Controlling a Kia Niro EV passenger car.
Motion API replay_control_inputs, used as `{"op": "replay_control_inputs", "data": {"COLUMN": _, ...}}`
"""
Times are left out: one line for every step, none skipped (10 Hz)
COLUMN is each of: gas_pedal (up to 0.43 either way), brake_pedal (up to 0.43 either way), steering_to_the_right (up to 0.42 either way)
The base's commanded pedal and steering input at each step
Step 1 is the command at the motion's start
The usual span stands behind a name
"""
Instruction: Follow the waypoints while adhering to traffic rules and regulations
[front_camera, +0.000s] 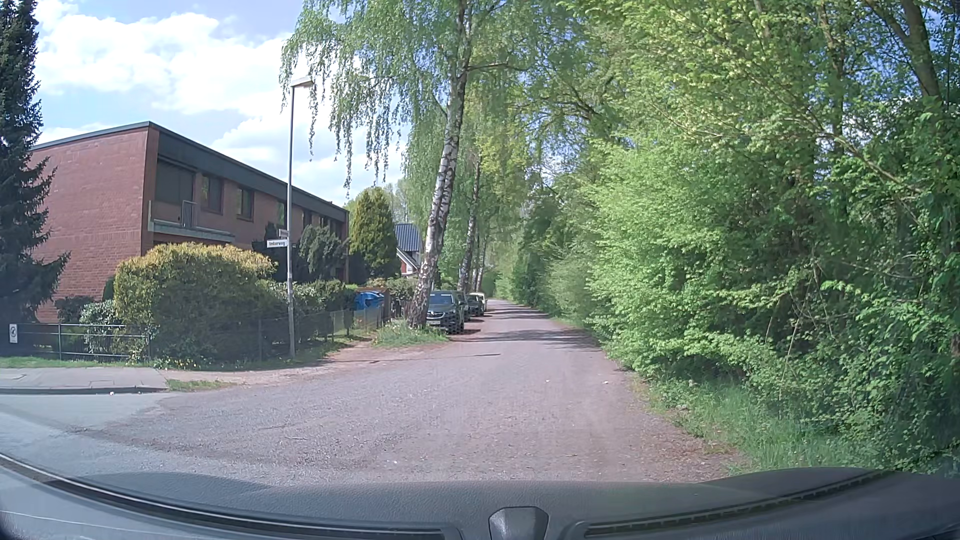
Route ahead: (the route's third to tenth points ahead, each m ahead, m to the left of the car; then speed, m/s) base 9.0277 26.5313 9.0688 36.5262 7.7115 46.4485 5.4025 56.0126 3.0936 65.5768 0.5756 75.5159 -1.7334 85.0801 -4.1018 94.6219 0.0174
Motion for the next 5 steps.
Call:
{"op": "replay_control_inputs", "data": {"gas_pedal": 0.000, "brake_pedal": 0.262, "steering_to_the_right": -0.012}}
{"op": "replay_control_inputs", "data": {"gas_pedal": 0.000, "brake_pedal": 0.262, "steering_to_the_right": -0.012}}
{"op": "replay_control_inputs", "data": {"gas_pedal": 0.000, "brake_pedal": 0.262, "steering_to_the_right": -0.012}}
{"op": "replay_control_inputs", "data": {"gas_pedal": 0.000, "brake_pedal": 0.262, "steering_to_the_right": -0.012}}
{"op": "replay_control_inputs", "data": {"gas_pedal": 0.000, "brake_pedal": 0.262, "steering_to_the_right": -0.012}}
